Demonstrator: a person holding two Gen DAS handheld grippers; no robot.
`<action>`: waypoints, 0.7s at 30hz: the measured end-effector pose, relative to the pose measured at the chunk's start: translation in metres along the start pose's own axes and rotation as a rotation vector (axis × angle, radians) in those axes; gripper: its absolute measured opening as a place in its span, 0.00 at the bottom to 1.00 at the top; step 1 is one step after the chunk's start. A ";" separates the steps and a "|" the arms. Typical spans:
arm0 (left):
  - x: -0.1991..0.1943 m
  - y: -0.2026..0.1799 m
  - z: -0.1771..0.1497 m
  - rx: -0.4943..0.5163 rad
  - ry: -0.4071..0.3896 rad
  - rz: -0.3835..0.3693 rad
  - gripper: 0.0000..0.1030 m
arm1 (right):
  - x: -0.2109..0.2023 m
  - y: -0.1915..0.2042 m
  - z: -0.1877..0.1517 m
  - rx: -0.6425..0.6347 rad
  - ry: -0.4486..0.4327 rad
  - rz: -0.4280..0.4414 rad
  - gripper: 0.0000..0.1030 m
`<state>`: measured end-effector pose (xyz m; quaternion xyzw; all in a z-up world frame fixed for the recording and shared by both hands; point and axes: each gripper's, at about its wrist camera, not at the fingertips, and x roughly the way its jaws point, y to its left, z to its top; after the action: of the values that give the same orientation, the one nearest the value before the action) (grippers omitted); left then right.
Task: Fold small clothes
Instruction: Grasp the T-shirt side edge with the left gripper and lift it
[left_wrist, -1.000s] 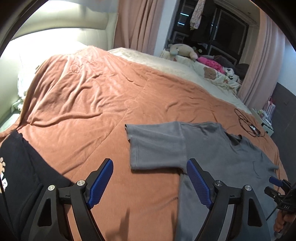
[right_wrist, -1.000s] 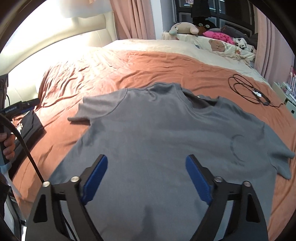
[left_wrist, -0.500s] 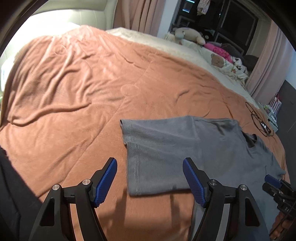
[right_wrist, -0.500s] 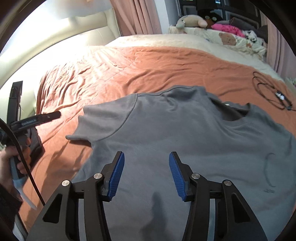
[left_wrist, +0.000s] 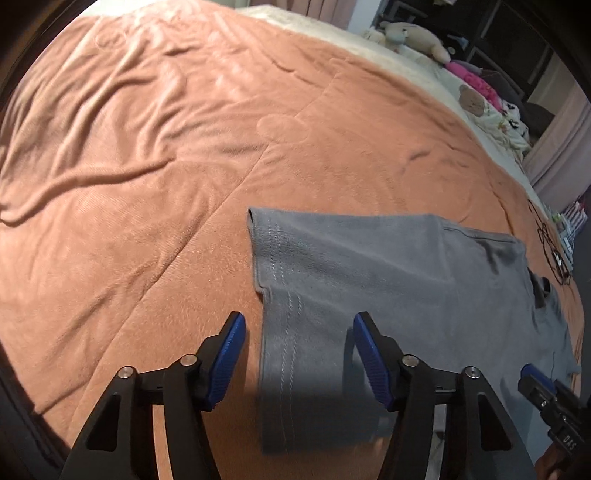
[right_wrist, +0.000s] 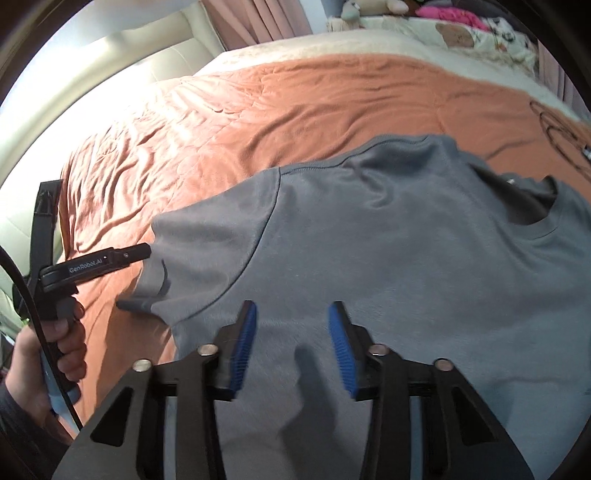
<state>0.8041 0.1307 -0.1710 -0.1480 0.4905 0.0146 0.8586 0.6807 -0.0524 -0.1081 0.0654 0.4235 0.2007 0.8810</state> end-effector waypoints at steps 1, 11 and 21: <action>0.006 0.004 0.002 -0.020 0.011 -0.005 0.59 | 0.004 -0.001 0.003 0.012 0.007 0.007 0.32; 0.017 0.008 0.003 -0.065 0.040 -0.096 0.08 | 0.034 0.003 0.017 0.084 0.029 0.076 0.11; -0.031 -0.021 0.021 0.027 -0.047 -0.132 0.06 | 0.079 0.005 0.022 0.183 0.079 0.141 0.01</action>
<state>0.8091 0.1205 -0.1296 -0.1679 0.4598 -0.0454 0.8709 0.7403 -0.0148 -0.1493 0.1671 0.4687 0.2251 0.8377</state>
